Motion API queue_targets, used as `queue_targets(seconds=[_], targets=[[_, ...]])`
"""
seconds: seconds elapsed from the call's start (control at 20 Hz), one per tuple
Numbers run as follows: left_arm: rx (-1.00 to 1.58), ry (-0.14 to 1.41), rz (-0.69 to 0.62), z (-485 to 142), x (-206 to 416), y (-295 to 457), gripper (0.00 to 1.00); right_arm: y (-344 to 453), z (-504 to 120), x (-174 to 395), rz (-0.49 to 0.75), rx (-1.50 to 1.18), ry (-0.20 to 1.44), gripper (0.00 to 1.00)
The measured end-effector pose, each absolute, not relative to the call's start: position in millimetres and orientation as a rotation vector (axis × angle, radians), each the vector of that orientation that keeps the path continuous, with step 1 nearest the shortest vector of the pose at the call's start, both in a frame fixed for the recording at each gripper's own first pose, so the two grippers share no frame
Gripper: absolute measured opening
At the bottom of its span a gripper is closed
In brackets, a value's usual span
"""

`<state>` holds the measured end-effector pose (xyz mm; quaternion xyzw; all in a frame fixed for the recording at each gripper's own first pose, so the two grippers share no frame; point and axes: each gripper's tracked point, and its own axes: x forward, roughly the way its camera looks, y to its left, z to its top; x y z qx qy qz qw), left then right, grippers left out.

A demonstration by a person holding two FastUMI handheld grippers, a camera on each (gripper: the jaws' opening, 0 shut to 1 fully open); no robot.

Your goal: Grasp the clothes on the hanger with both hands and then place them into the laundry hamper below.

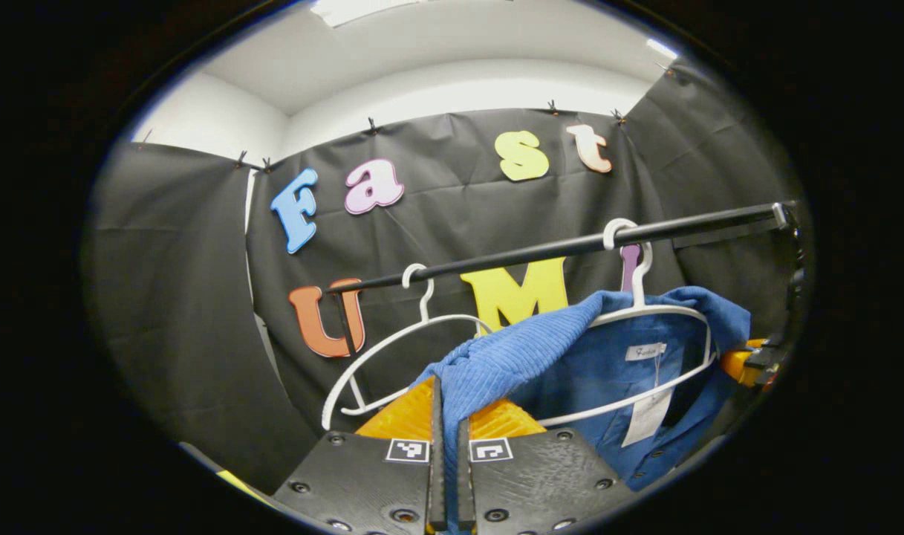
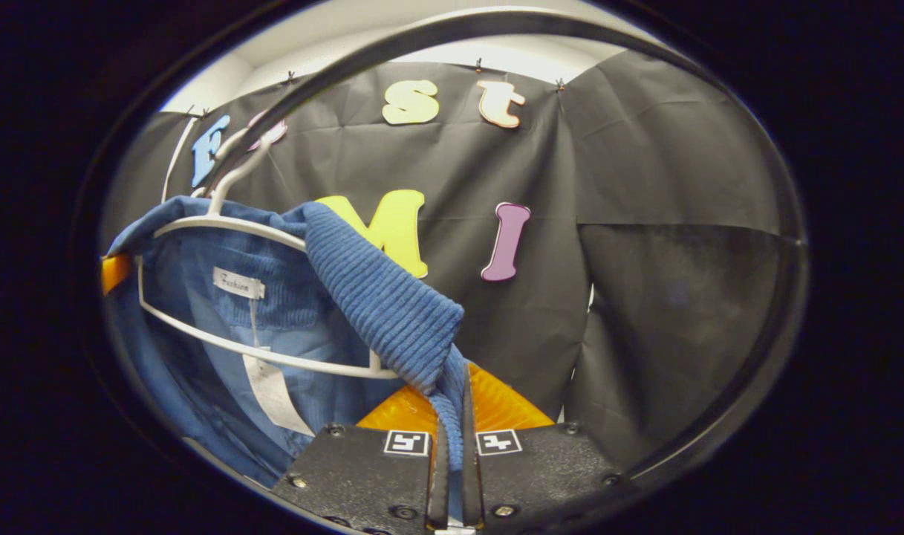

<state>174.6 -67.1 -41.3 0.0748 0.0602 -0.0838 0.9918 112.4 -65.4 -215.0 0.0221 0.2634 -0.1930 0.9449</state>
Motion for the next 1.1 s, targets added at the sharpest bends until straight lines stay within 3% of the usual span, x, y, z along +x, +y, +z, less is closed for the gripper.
queue_targets(seconds=[0.15,0.5,0.85,1.1], targets=[[0.177,0.107,-0.179,-31,178,-58,0.09,-66,-190,82,-0.395,0.025,0.505,0.1],[0.202,0.072,-0.288,-5,188,-48,0.06,-69,-148,70,-0.36,-0.02,0.459,0.09],[0.04,0.221,-0.514,6,206,-46,0.06,-63,-123,64,-0.29,-0.047,0.456,0.08],[0.124,0.321,-0.63,6,214,-43,0.06,-60,-118,69,-0.266,-0.068,0.457,0.08]])
